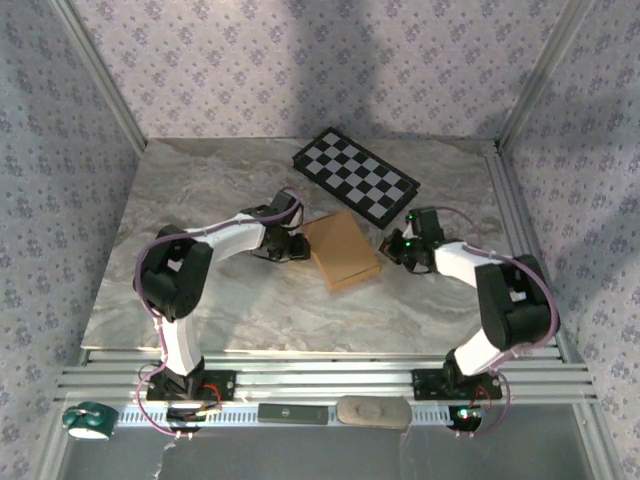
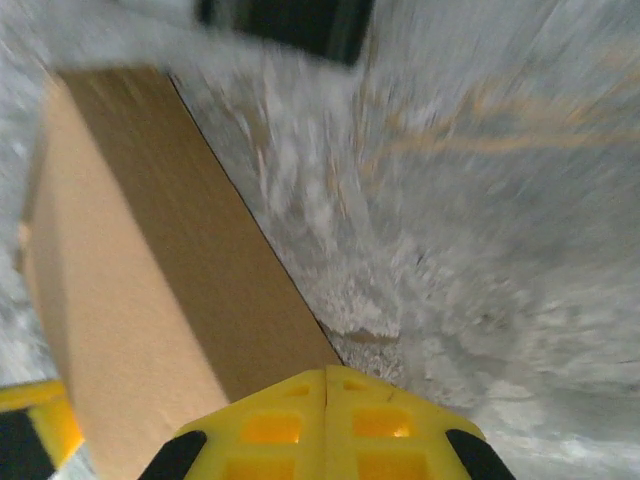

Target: Fold the paper box

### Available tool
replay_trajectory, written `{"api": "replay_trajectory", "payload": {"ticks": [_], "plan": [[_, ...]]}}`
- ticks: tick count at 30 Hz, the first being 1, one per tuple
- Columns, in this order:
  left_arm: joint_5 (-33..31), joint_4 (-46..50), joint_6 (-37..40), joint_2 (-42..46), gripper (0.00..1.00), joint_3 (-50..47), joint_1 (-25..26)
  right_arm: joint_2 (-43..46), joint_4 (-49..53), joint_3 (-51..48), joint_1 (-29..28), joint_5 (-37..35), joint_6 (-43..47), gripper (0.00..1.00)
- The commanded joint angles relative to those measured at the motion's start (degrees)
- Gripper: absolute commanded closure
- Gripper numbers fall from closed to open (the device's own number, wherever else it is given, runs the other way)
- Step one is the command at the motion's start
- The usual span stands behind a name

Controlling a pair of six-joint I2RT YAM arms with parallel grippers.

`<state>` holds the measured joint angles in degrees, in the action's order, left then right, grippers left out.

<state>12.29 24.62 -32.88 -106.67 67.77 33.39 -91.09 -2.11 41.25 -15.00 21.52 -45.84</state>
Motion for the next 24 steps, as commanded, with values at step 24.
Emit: {"api": "replay_trajectory", "payload": {"ticks": [24], "plan": [[-3.17, 2.32, 2.12, 1.86, 0.69, -1.72, -1.48, 9.96, 14.25, -1.38, -2.84, -9.24, -3.81, 0.97]]}}
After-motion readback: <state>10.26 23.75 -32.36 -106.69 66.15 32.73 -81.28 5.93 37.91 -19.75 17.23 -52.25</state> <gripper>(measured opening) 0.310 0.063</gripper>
